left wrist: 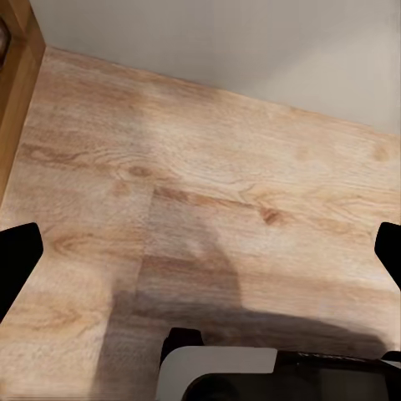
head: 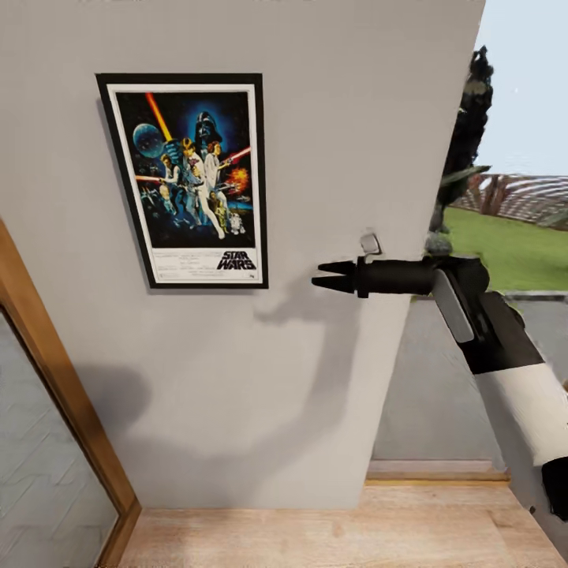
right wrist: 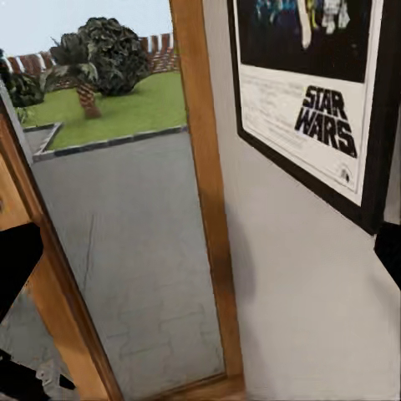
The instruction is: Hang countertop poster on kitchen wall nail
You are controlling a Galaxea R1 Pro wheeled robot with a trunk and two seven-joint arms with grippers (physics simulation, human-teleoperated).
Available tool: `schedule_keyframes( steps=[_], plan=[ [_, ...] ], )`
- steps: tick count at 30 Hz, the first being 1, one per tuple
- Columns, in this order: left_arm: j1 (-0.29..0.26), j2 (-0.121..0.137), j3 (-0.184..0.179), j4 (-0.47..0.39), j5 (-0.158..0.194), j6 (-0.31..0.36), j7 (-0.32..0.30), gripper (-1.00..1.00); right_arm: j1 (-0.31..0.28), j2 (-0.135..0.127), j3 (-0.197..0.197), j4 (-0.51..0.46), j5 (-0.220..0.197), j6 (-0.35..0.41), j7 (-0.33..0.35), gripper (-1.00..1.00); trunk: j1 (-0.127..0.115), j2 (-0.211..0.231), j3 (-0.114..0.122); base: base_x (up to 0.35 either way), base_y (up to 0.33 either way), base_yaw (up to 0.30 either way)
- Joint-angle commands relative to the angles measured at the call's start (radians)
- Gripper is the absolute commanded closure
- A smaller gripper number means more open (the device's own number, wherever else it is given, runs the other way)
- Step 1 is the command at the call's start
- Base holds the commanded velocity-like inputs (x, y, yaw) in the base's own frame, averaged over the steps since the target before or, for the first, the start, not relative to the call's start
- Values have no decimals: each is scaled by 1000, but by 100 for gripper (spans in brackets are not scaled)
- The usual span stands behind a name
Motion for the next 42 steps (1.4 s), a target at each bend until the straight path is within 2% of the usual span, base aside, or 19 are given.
schedule_keyframes(
  steps=[1,2,5,6,7,8,10,13,14,16,20,21,24,25,28,30,36,37,42],
  plan=[
    [0,0,2,0,4,0,-5,-100,36,-1,0,-1,-7,3,-2,-100,0,-3,-2,-141,-4,0],
    [0,0,2,1,4,0,-5,-100,322,-1,-3,-2,-8,-125,-2,-100,0,-3,-2,-49,0,0],
    [0,0,2,1,4,0,-5,-100,427,-1,-4,4,-8,-192,-3,-100,0,-3,-2,-32,0,0],
    [0,0,2,1,4,0,-5,-100,496,-1,-12,13,-8,-235,-3,-100,0,-3,-2,-16,0,0],
    [0,0,2,1,4,0,-5,-100,531,-1,-23,23,-8,-256,-3,-100,0,-3,-2,-13,0,0],
    [0,0,2,2,4,0,-5,-100,599,-1,-54,50,-8,-301,-1,-100,0,-3,-2,-8,0,0],
    [0,0,2,2,4,0,-5,-100,662,-1,-86,86,-9,-349,1,-100,0,-3,-2,-6,0,0],
    [0,0,1,2,4,0,-6,-100,785,-2,-130,222,-9,-487,7,-100,0,-3,-2,-3,0,0],
    [0,0,1,2,4,0,-6,-100,802,-2,-134,254,-8,-516,7,-100,0,-3,-2,-1,0,0],
    [0,-1,-3,2,4,0,-6,-100,842,-2,-144,402,-7,-606,9,-100,0,-3,-2,0,0,0],
    [0,-3,-9,3,3,0,-6,-100,858,-2,-148,600,-5,-671,8,-100,0,-3,-2,0,0,0],
    [0,-5,-10,4,3,0,-5,-100,863,-4,-149,707,-5,-716,8,-100,0,-3,-2,0,0,0],
    [0,-7,-12,4,3,0,-4,-100,867,-17,-149,894,-5,-809,6,-100,0,-3,-2,0,0,0],
    [0,-8,-10,5,3,0,-3,-100,868,-24,-149,1007,-5,-852,2,-100,0,-3,-2,0,0,0],
    [0,-8,-8,48,3,-1,-2,-100,869,-29,-147,1160,-3,-886,-35,-100,0,-3,-2,0,0,0],
    [0,-8,-10,79,2,-8,-1,-100,870,-30,-145,1202,-3,-891,-70,-100,0,-3,-2,0,0,0],
    [0,-8,-8,164,2,-90,20,-100,870,-21,-140,1287,0,-900,-283,-100,0,-3,-2,0,0,0],
    [0,-9,-8,186,2,-105,47,-100,870,-16,-139,1296,1,-900,-352,-100,0,-3,-2,0,0,0],
    [0,-19,-9,232,2,-124,170,-100,872,6,-138,1307,2,-898,-555,-100,0,-3,-2,0,0,0]
  ],
)
